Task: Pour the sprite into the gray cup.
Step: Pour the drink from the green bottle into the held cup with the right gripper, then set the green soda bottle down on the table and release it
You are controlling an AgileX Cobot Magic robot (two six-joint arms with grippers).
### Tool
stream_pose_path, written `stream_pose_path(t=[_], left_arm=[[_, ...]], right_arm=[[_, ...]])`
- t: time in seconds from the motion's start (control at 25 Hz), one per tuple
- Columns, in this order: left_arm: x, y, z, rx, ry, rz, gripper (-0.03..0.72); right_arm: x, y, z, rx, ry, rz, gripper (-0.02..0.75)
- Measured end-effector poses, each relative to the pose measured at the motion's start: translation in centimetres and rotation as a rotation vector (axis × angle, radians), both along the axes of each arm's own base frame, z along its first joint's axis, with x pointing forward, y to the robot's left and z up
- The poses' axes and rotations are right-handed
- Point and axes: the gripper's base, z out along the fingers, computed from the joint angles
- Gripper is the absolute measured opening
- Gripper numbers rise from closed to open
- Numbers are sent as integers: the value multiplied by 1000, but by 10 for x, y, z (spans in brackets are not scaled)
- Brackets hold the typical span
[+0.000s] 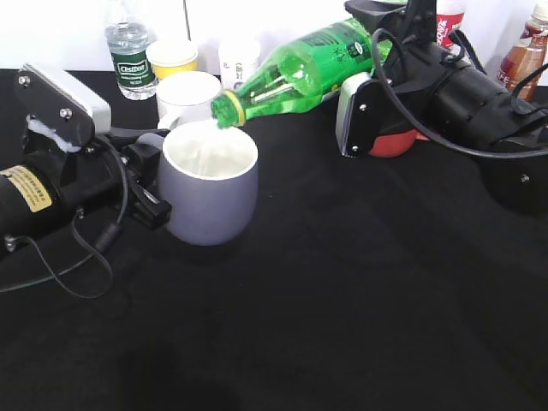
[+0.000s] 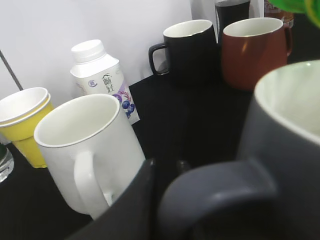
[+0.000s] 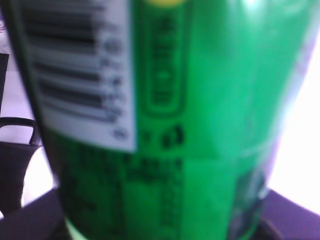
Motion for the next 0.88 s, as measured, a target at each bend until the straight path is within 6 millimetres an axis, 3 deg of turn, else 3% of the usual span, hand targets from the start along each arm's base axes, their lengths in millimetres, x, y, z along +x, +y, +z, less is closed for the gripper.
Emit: stream_pose_path(t=[0.24, 0.48, 0.56, 0.72, 0.8, 0.88], left_arm=[[1, 0, 5, -44, -48, 11, 77], [10, 13, 12, -136, -71, 150, 77], [20, 36, 16, -181, -109, 269, 77], [39, 93, 22, -200, -174, 489, 77], [51, 112, 24, -201, -198, 558, 77], [68, 124, 15, -191, -187, 603, 77]], right_arm=[[-1, 2, -2, 323, 217, 75, 419], [-7, 1, -16, 1103, 771, 186, 419], [-9, 2, -18, 1211, 855, 204, 419], [-10, 4, -20, 1198, 904, 210, 418], [-11, 5, -21, 1208, 926, 215, 418], [-11, 6, -21, 1223, 944, 221, 418]])
